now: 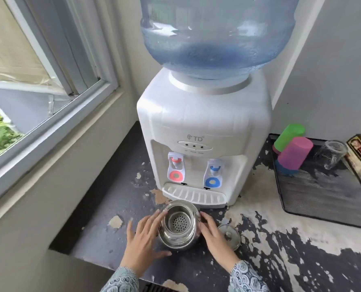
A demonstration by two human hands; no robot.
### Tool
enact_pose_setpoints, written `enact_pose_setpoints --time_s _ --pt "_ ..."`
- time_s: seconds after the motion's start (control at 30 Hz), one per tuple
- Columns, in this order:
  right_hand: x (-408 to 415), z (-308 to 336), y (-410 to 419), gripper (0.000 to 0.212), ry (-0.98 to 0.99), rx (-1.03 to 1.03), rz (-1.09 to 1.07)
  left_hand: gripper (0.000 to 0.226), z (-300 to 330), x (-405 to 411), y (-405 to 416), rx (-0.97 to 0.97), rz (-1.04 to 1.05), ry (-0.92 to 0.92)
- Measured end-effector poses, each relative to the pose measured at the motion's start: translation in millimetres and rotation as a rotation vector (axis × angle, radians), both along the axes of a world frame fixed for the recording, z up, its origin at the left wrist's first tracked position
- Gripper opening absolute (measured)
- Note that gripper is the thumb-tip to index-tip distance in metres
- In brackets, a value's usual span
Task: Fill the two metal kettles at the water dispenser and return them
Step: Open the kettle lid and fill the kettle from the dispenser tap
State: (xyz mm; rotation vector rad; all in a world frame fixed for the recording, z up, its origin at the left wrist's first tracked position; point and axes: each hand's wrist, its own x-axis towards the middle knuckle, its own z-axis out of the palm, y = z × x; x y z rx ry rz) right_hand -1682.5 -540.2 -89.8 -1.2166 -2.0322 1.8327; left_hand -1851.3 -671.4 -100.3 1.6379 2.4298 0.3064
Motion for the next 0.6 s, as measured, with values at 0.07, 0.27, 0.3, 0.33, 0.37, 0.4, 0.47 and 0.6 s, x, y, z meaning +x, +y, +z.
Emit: enact_pose_setpoints --time_s 0.07,0.27,0.3,0.33,0.37,0.4,0.47,0.6 --pt "-5.4 -3.0 -9.3 0.03 0.044 0.003 -0.109 0.133 3.9 -7.8 0.3 0.044 -0.024 -0.138" --pt "-29.4 -4.8 -35.3 0.024 0.114 0.051 -0.385 0.099 22.3 -54.3 9.1 0.092 -0.145 -0.1" --pt "-31.1 -0.1 -34.3 0.024 0.139 0.064 -0.414 0.096 30.0 -58.8 13.5 0.111 -0.161 -0.097" --pt "-33.1 5.0 -32.6 0.024 0.166 0.071 -0.439 0.096 36.2 -64.1 18.6 0.134 -0.173 -0.098" --pt "-34.8 8.9 -29.6 0.025 0.194 0.073 -0.464 0.099 43.2 -68.6 24.1 0.137 -0.182 -0.113" --pt "-35.8 12.6 -25.5 0.026 0.21 0.079 -0.475 0.101 49.1 -71.7 30.0 0.126 -0.189 -0.14" --pt "-44.5 22.6 -22.5 0.025 0.229 0.081 -0.471 0.101 58.8 -82.8 40.7 0.122 -0.204 -0.165" --pt "-54.8 30.5 -16.8 0.032 0.182 0.015 -0.458 0.092 67.6 -92.6 59.9 0.09 -0.184 -0.198"
